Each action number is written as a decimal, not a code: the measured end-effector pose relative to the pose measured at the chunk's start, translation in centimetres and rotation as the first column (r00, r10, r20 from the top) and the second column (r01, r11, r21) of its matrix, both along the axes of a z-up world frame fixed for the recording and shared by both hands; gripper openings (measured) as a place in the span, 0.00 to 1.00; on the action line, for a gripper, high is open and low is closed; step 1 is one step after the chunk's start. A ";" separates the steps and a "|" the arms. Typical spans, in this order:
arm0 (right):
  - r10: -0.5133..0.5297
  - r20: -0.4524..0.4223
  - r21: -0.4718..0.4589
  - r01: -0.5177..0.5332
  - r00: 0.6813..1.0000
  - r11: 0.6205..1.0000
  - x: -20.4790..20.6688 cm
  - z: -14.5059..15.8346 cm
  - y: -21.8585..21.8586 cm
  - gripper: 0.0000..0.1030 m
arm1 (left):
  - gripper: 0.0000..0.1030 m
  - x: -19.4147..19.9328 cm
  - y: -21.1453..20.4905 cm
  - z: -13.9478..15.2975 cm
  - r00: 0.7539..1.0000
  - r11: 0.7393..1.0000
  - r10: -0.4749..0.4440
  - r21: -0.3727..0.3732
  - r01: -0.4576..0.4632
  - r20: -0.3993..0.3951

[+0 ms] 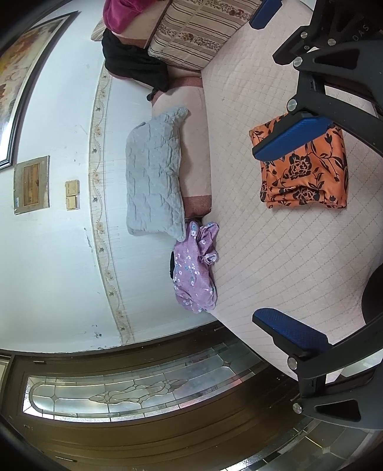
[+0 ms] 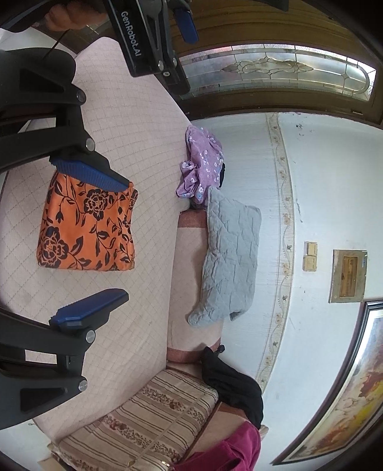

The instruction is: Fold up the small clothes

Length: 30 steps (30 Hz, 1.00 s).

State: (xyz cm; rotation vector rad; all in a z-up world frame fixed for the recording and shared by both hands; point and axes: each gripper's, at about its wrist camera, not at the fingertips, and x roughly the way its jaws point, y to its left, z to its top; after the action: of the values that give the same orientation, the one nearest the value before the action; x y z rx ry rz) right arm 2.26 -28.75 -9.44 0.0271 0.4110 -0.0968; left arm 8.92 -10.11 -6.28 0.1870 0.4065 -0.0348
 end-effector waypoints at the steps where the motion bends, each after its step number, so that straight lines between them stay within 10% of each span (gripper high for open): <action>1: -0.001 0.002 0.000 0.001 1.000 1.000 0.0 0.1 0.0 0.70 | 0.97 -0.1 0.0 0.1 1.000 1.000 0.000 -0.001 0.000 0.004; 30: 0.000 0.033 0.012 0.000 0.999 1.000 3.0 2.0 -0.1 0.70 | 0.97 2.7 1.1 1.5 0.999 0.999 0.043 -0.018 -0.043 0.026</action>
State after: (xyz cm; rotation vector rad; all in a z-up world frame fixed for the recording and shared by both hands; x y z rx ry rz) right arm 5.31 -28.82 -7.42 0.0402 0.3784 -0.0941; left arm 11.61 -9.02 -4.82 0.1611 0.3840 0.0062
